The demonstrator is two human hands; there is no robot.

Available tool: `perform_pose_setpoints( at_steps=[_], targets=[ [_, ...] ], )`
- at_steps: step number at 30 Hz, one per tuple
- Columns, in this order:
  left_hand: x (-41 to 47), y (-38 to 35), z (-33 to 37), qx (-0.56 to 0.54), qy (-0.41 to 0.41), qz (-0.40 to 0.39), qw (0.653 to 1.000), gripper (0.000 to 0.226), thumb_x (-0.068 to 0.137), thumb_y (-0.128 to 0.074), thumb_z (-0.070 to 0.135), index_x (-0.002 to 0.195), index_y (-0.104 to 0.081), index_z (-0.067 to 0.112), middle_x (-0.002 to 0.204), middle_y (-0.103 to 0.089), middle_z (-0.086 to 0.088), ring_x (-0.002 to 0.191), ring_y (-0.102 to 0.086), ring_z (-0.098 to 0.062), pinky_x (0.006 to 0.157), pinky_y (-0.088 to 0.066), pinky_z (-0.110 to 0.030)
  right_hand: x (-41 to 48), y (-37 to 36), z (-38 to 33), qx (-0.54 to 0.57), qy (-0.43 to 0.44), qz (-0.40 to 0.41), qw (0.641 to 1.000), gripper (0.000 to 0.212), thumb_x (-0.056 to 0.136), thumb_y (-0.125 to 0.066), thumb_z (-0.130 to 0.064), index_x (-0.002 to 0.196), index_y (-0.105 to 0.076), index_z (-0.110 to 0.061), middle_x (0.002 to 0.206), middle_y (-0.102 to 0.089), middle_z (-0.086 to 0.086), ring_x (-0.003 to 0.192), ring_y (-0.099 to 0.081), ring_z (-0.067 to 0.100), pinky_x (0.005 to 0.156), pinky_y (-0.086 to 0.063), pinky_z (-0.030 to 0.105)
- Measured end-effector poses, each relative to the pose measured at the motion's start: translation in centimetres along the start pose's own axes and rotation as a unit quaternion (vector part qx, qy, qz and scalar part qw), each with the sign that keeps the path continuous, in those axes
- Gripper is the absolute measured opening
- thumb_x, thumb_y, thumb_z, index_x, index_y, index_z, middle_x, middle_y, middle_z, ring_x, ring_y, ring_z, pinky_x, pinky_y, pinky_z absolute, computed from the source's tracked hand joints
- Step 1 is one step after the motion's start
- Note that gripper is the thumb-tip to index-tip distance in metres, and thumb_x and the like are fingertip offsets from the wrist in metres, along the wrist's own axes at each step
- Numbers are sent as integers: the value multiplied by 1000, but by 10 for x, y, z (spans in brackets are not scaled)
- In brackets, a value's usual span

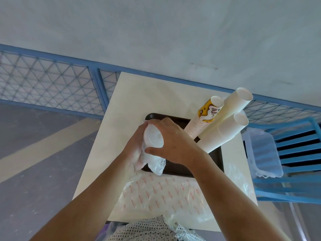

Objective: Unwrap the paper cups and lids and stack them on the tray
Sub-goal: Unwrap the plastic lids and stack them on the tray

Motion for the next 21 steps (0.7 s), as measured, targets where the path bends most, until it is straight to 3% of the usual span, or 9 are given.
perform_pose_setpoints(
  at_steps=[3, 7, 12, 15, 18, 21],
  targets=[
    [-2, 2, 2, 8, -4, -1, 1000, 57, 107, -36, 59, 124, -72, 18, 115, -73, -9, 111, -70, -21, 87, -54, -34, 1, -4, -3, -2, -4, 4, 1000, 81, 81, -76, -61, 149, -35, -43, 136, -46, -7, 121, -51, 19, 92, -48, 32],
    [-1, 8, 5, -7, -12, -14, 1000, 62, 107, -36, 61, 137, -65, 15, 127, -69, -13, 121, -65, -27, 98, -50, -40, 4, -4, -8, -6, -6, 18, 1000, 81, 81, -77, -60, 149, -37, -43, 137, -47, -7, 121, -52, 21, 93, -49, 33],
    [-2, 13, 10, -15, -12, -23, 1000, 70, 98, -52, 64, 145, -57, 13, 133, -63, -14, 127, -59, -30, 108, -43, -47, 7, -4, -12, 17, -14, 36, 999, 86, 80, -80, -59, 152, -39, -39, 138, -49, -5, 120, -55, 21, 97, -53, 38],
    [-1, 18, 13, -21, -16, -21, 999, 67, 93, -61, 63, 141, -62, 16, 135, -64, -13, 128, -60, -30, 109, -43, -48, 6, 0, -14, 43, -12, 58, 997, 86, 79, -83, -54, 152, -43, -34, 137, -51, -2, 118, -56, 19, 97, -52, 36],
    [-4, 15, 16, -33, -11, -33, 999, 51, 89, -60, 60, 120, -77, 23, 127, -70, -10, 115, -69, -23, 96, -56, -38, 6, 4, -14, 62, -15, 90, 994, 83, 79, -85, -49, 150, -46, -33, 136, -52, -3, 117, -54, 14, 93, -48, 28],
    [-6, 13, 16, -41, -3, -45, 998, 54, 88, -62, 60, 124, -74, 22, 127, -70, -10, 113, -70, -22, 87, -61, -33, 7, 3, -13, 70, -22, 94, 993, 82, 78, -86, -45, 149, -47, -33, 135, -52, -3, 110, -49, 7, 88, -41, 18]
  ],
)
Point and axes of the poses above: each hand's wrist, its own x-axis towards the middle knuckle, its own y-axis out of the back of the hand, z = x × y, the point moved 6 cm from there along x, towards the middle knuckle
